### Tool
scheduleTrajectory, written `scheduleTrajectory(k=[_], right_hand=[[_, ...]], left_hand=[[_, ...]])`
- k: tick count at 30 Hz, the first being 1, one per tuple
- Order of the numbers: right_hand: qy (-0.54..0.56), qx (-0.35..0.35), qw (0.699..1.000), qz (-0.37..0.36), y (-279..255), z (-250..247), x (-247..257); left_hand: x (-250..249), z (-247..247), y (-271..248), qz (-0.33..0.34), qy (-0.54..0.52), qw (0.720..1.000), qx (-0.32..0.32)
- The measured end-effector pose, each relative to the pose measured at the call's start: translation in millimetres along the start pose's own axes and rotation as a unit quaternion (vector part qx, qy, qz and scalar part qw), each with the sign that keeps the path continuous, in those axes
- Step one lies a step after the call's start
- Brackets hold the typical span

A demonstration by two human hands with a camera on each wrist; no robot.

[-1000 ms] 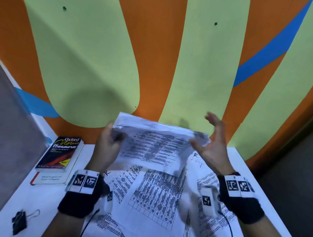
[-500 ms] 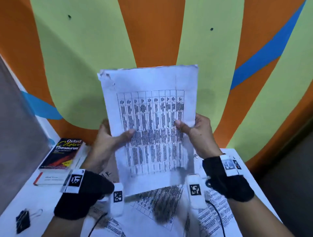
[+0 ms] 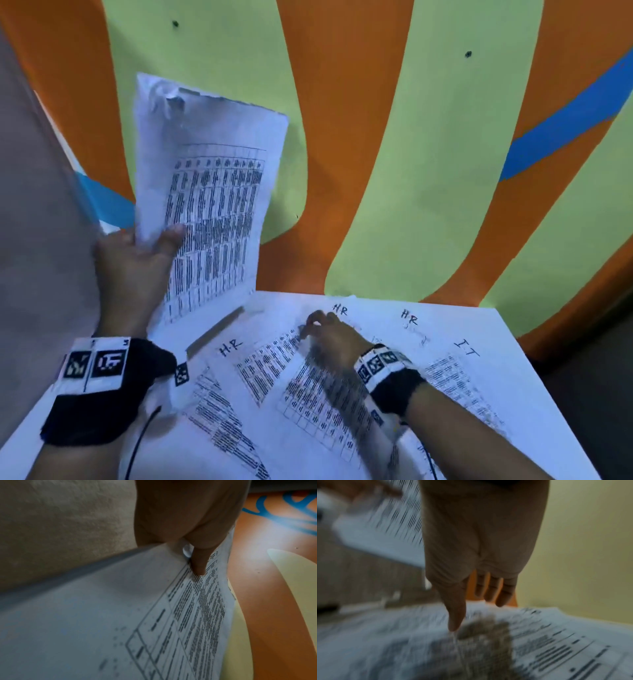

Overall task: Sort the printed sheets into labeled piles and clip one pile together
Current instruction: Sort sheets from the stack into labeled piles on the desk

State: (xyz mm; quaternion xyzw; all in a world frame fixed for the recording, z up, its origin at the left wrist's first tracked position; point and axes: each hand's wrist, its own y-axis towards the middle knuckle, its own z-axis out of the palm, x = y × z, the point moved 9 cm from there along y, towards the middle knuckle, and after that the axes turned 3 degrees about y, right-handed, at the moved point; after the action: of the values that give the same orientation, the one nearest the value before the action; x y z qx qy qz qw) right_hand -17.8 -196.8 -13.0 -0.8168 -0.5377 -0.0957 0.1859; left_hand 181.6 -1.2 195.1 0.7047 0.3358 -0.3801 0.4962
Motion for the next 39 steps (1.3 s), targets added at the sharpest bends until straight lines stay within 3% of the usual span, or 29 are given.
scheduleTrajectory(k=[3, 11, 14, 16, 18, 19, 21, 23, 24, 26, 31, 36, 39], right_hand=[[-0.119, 0.084, 0.987, -0.062, 21, 33, 21], [-0.241, 0.203, 0.946, -0.074, 48, 43, 29], [-0.300, 0.187, 0.930, -0.099, 49, 52, 27], [-0.240, 0.137, 0.957, -0.090, 45, 41, 28], [-0.127, 0.035, 0.991, 0.003, 35, 18, 12], [-0.083, -0.039, 0.992, 0.085, 24, 1, -8], [0.004, -0.143, 0.945, 0.292, -22, -20, -68], [0.087, -0.122, 0.877, 0.456, -80, -11, -123], [0.116, -0.096, 0.854, 0.497, -104, -2, -141], [0.136, -0.066, 0.840, 0.520, -129, 12, -154], [0.111, -0.059, 0.854, 0.505, -120, 23, -148], [0.179, -0.105, 0.835, 0.510, -102, 25, -156], [0.190, -0.189, 0.813, 0.517, -107, 12, -161]], left_hand=[[6, -10, -2, -0.014, -0.020, 1.000, -0.008], [23, -20, -6, -0.049, -0.005, 0.999, -0.019], [27, -20, -6, -0.056, -0.007, 0.998, -0.025], [26, -18, -7, -0.051, -0.008, 0.998, -0.024], [27, -18, -9, -0.051, -0.008, 0.998, -0.025], [29, -20, -9, -0.057, -0.003, 0.998, -0.026], [35, -25, -10, -0.072, 0.003, 0.997, -0.029], [39, -28, -13, -0.087, 0.017, 0.996, -0.024], [40, -28, -14, -0.094, 0.022, 0.995, -0.024], [39, -25, -16, -0.092, 0.027, 0.995, -0.024], [39, 0, -19, -0.084, -0.015, 0.996, -0.006], [44, 13, -17, -0.088, -0.034, 0.995, 0.015], [44, 11, -18, -0.092, -0.028, 0.995, 0.014]])
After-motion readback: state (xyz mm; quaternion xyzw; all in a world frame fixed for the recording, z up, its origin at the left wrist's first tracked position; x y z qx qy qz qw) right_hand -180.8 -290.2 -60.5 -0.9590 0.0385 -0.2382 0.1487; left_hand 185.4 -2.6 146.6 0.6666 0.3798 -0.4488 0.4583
